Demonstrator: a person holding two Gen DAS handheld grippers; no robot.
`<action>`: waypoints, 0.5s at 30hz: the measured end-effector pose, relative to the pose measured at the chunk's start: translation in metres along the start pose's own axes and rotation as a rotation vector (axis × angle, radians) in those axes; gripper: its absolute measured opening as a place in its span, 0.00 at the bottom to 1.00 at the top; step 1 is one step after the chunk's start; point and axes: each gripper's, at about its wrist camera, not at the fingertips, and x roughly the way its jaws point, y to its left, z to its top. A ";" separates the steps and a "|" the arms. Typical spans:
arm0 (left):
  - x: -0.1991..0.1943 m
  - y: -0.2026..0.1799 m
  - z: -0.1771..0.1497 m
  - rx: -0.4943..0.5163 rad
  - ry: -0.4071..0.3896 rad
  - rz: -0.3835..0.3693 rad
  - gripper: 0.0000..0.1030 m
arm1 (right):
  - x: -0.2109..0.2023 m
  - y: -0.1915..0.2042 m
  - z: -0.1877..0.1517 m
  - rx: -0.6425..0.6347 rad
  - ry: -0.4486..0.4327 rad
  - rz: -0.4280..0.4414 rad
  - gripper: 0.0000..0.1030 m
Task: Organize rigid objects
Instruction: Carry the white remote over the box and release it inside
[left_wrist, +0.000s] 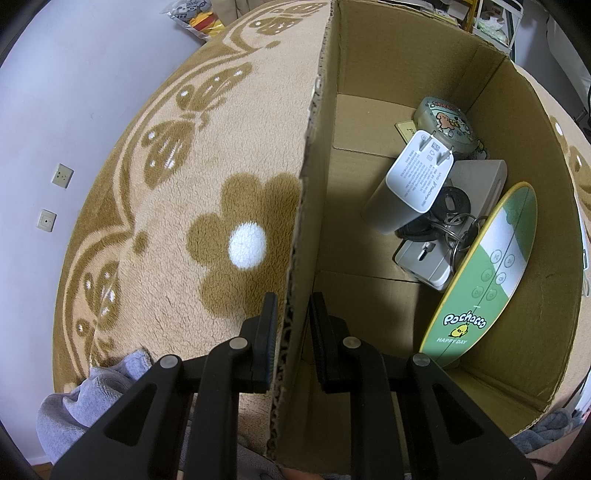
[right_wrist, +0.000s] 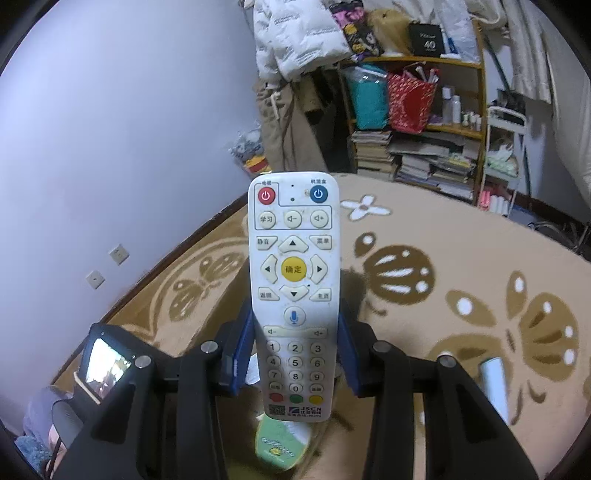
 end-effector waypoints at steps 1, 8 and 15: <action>0.000 0.000 0.000 0.000 0.000 0.000 0.17 | 0.002 0.002 -0.002 -0.001 0.007 0.005 0.43; 0.000 0.000 0.000 -0.001 0.000 -0.002 0.17 | 0.013 0.009 -0.007 -0.004 0.040 0.030 0.43; 0.000 0.001 0.000 -0.002 0.000 -0.002 0.17 | 0.032 0.013 -0.016 0.028 0.104 0.056 0.43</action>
